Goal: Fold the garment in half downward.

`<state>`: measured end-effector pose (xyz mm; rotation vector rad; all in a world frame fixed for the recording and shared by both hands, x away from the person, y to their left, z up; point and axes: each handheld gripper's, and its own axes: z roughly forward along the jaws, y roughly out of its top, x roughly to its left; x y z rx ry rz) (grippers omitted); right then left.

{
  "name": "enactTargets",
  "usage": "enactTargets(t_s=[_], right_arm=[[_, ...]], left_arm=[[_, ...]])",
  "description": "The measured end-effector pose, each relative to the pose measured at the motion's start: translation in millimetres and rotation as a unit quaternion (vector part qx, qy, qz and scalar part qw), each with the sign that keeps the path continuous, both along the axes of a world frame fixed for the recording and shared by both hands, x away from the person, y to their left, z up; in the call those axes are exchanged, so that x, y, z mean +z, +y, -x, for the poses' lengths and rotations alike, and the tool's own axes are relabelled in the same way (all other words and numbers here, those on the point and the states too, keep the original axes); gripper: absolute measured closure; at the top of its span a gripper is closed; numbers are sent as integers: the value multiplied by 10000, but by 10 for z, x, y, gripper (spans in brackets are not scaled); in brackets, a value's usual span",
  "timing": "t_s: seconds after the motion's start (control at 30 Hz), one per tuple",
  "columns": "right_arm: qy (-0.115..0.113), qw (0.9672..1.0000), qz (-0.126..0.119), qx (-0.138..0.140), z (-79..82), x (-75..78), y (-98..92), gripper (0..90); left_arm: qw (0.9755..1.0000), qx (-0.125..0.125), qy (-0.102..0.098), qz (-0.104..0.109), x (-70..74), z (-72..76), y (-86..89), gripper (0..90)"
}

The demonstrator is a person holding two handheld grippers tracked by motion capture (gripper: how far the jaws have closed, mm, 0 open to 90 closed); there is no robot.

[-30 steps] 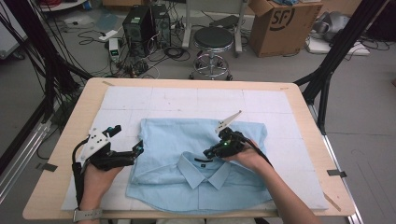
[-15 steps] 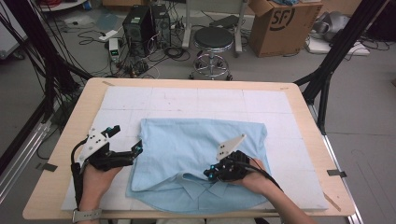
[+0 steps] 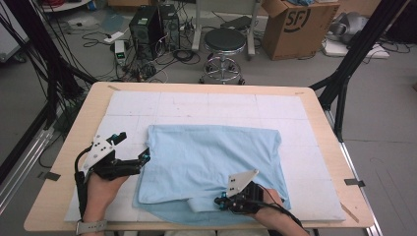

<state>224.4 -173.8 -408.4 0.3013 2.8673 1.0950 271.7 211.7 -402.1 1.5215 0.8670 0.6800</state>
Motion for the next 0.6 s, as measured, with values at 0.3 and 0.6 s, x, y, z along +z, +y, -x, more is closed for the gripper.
enactTargets(t_s=[0.3,0.6], right_arm=[[32,9995,-35,-321,123,-223,-7,898],[-346,9979,-384,-388,235,-6,-93,897]], left_arm=[[10000,-13,-8,14,3,2,2,17],[10000,-24,3,-11,2,-1,-5,17]])
